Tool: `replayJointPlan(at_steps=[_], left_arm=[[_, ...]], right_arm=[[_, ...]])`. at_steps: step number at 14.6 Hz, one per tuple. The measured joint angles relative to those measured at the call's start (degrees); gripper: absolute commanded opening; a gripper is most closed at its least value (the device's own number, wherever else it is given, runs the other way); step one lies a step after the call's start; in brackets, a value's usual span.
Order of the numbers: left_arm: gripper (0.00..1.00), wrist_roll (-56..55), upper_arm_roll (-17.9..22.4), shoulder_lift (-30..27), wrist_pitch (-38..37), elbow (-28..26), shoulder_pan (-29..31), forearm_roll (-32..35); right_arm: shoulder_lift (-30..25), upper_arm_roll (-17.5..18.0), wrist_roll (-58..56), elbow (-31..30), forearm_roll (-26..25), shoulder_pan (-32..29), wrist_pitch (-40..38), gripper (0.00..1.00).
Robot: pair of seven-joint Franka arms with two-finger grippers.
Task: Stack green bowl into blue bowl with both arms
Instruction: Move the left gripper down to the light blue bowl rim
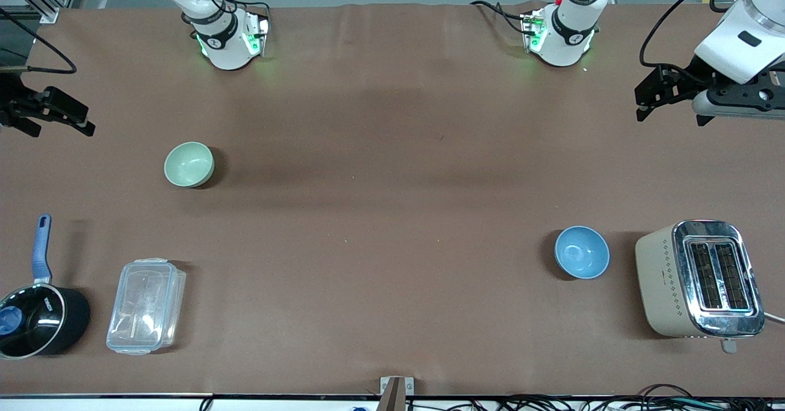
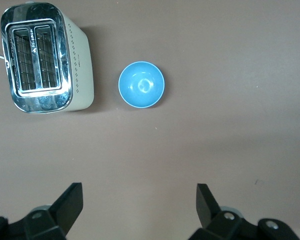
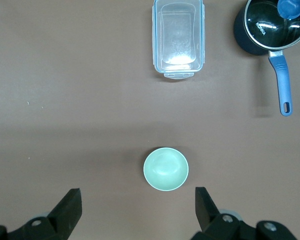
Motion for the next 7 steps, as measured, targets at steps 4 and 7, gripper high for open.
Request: replayJointPlan(at_steps=[4,7], left_arm=[[1.0,0.0,0.09,1.02,-0.02,0.13,0.08,0.0],[1.0,0.0,0.26,3.77,-0.05,0.59,1.09,0.0]], right_arm=[[0.0,0.0,0.0,0.02,0.0,0.0,0.0,1.0],[0.0,-0.05,0.0,0.02,-0.01,-0.04,-0.41,1.0]])
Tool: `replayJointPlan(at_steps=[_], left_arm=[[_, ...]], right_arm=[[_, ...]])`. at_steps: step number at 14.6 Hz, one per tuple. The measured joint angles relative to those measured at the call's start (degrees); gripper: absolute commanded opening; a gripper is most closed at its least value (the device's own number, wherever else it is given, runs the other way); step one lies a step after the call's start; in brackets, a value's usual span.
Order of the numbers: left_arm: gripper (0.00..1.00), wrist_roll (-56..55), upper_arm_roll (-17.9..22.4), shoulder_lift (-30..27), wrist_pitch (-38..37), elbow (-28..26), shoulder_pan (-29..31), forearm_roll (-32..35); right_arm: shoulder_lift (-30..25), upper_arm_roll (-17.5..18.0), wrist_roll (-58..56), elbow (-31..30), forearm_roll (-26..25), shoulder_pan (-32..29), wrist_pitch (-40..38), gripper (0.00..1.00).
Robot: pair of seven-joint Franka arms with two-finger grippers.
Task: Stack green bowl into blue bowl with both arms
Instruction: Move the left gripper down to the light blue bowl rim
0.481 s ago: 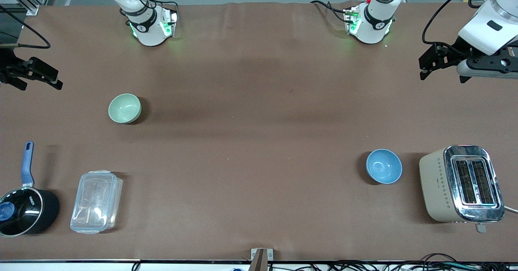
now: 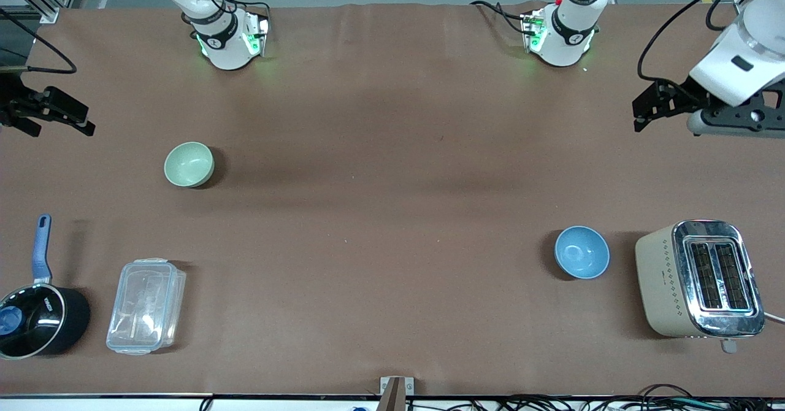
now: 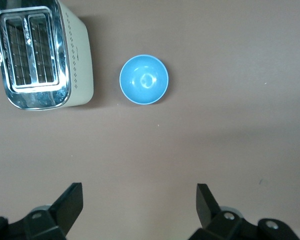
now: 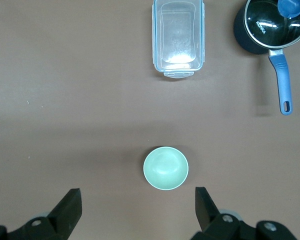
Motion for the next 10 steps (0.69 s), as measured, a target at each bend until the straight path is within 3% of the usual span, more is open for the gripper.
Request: replayJointPlan(at_steps=[5,10], left_arm=[[1.0,0.68,0.21,10.82,4.93,-0.29,3.96,0.0],[1.0,0.66,0.26,21.82,21.6,-4.69,5.22,0.1]], right_arm=[[0.23,-0.09,0.0,-0.01,-0.02,-0.17,-0.12,1.0],[0.99,-0.11,0.03,-0.01,-0.04,-0.47,-0.15,1.0]])
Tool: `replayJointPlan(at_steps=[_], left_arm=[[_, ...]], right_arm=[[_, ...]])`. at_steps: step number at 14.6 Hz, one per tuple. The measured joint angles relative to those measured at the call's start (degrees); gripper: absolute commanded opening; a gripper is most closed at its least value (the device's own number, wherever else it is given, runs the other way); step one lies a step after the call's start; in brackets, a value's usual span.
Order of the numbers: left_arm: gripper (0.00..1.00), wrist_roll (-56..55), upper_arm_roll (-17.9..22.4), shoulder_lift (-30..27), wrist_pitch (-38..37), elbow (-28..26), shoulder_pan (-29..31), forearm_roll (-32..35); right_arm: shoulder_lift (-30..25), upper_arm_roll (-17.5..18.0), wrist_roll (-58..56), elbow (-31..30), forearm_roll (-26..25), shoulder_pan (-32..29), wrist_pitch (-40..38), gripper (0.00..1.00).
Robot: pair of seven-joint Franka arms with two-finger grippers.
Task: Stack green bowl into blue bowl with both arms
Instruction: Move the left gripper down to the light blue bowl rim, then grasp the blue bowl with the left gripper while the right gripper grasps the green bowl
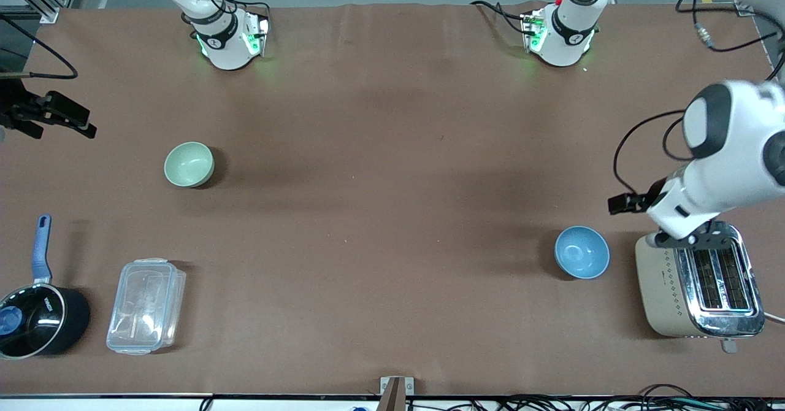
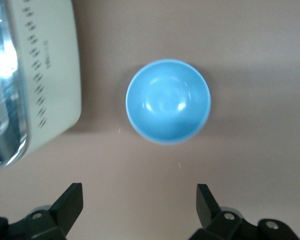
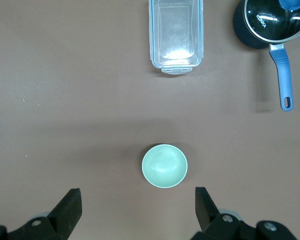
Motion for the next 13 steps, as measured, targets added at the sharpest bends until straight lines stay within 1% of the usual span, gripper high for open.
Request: replayJointPlan(at_steps=[1,2,5,6,7,9,10,12,13], left_arm=[[1.0,0.0,0.02,1.79,3.58,-1.23,0.24,0.07],[0.97,0.0,0.02,3.4,6.23,-2.16,0.54,0.09],[0.81,0.03,0.03,7.32,9.87,-2.98,1.27,0.5],[0.76,0.03,0.03,8.41,10.29,-2.99,1.32,1.78],[0.7,0.03,0.03,9.37,10.6,-3.0,1.31,3.18],[0.65,0.02,0.04,10.79,11.44,-2.99,1.42,4.29],[0.62,0.0,0.04,11.29,11.71,-2.96,1.52,4.37],[0.51,-0.83,0.03,11.91,12.08,-2.83,1.55,4.37],[0.48,-1.51,0.03,12.11,12.17,-2.79,1.54,4.37]], right_arm=[[0.17,-0.02,0.0,-0.02,0.0,-0.21,0.0,1.0],[0.34,-0.04,0.0,-0.13,-0.01,-0.49,0.0,1.0],[0.69,-0.05,-0.45,-2.06,-0.01,-2.54,0.12,1.0],[0.78,-0.07,-1.26,-3.39,-0.01,-3.58,0.84,1.0],[0.87,-0.08,-2.38,-5.49,0.05,-4.87,2.47,1.0],[1.18,-0.13,-6.73,-11.62,0.98,-8.38,7.87,1.0],[1.41,-0.21,-9.8,-14.97,2.48,-10.53,10.4,1.0],[1.86,-0.37,-14.84,-21.2,5.02,-14.28,15.68,1.0],[2.01,-0.43,-17.22,-24.49,6.05,-15.77,18.66,1.0]])
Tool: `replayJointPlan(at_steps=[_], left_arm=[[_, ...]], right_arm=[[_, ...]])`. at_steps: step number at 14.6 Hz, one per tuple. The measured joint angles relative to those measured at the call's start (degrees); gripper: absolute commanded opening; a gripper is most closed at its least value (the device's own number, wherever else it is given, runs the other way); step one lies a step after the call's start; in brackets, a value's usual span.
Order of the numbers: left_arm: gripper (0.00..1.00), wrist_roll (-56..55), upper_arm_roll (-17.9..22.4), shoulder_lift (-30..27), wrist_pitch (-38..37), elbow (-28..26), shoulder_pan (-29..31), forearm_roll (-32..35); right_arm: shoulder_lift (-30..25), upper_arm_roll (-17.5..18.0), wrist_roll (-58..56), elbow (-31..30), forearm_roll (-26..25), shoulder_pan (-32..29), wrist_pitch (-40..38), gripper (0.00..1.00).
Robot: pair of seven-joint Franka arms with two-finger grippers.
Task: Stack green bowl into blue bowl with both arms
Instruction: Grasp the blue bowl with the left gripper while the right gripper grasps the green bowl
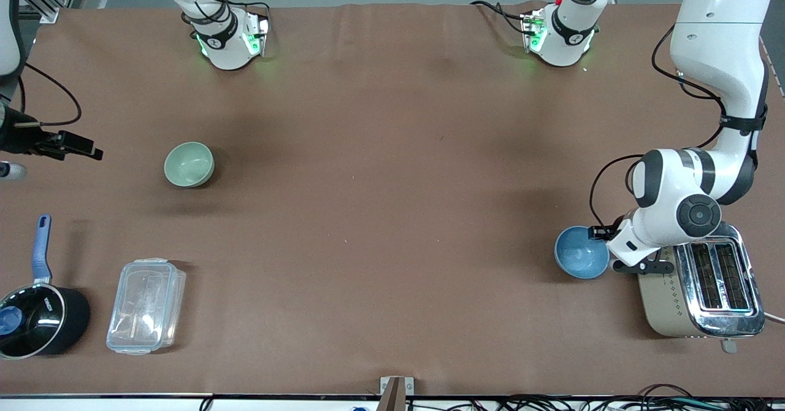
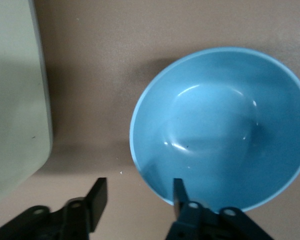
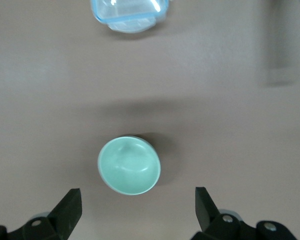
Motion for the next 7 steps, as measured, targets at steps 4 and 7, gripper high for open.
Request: replayJointPlan(at_steps=[4,7], left_arm=[[0.46,-1.21,-0.11,0.9,0.34,0.45,-0.53,0.0],[0.32,-1.43,-0.13,2.0,0.38,1.36,-0.53,0.0]], right_arm=[[1.8,-0.06,-4.33,-9.19,4.66,-2.09,5.36,1.0],[6.34,0.13,-5.89,-12.36,5.1,-2.08,9.39,1.0]])
